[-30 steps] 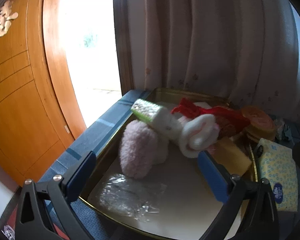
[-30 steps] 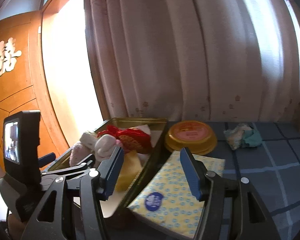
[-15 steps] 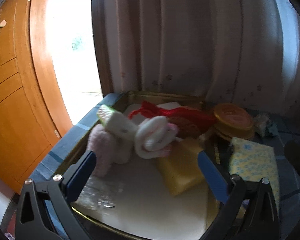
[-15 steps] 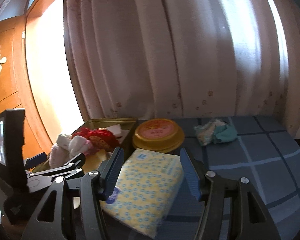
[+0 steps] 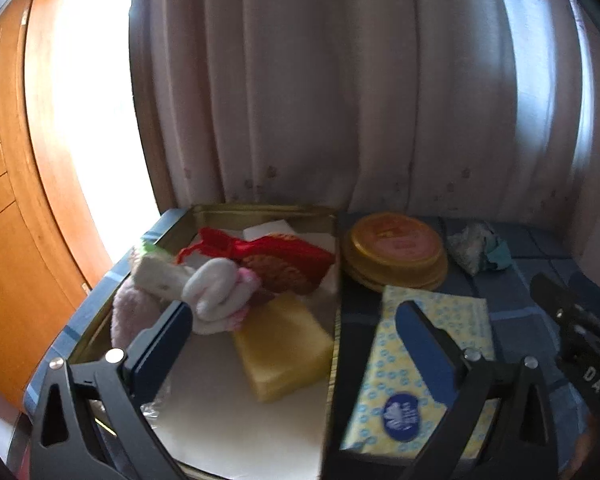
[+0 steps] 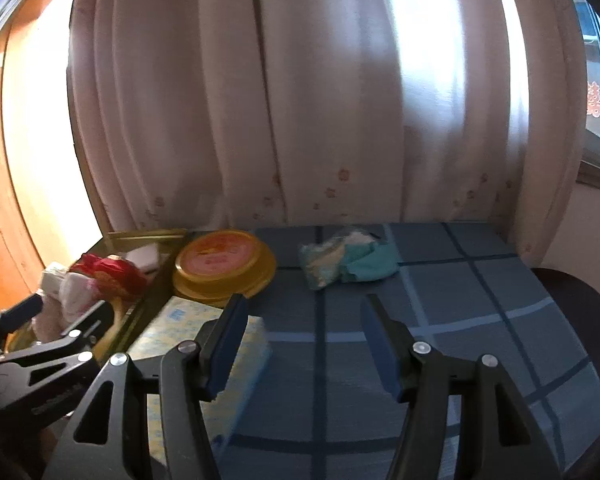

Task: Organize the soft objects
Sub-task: 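Grasp the teal cloth with the right gripper while the left moves toward the cotton swab bag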

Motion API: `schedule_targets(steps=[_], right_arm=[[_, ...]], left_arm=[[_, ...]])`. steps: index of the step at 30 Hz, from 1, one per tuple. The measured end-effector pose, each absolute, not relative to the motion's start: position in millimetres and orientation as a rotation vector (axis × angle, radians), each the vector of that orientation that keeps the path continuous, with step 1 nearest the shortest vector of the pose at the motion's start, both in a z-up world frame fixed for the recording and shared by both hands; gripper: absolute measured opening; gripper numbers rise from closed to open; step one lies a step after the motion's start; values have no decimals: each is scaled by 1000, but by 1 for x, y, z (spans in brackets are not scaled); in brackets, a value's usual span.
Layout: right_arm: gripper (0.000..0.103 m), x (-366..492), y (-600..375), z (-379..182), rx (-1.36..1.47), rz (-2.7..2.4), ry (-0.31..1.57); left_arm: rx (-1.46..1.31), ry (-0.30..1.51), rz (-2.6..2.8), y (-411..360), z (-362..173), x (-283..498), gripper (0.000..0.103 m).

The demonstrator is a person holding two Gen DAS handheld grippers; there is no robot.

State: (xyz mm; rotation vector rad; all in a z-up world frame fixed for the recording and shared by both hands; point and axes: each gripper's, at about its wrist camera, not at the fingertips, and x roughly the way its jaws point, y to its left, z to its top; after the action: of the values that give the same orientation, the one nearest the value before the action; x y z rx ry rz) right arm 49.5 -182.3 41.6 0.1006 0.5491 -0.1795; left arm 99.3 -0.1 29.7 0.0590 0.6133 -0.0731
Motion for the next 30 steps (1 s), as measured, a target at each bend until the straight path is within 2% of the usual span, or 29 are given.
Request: schedule_targets(steps=[30], right_arm=[[61, 77, -277, 37, 111, -347, 582]], left_arm=[[139, 624, -229, -110, 39, 113, 103]])
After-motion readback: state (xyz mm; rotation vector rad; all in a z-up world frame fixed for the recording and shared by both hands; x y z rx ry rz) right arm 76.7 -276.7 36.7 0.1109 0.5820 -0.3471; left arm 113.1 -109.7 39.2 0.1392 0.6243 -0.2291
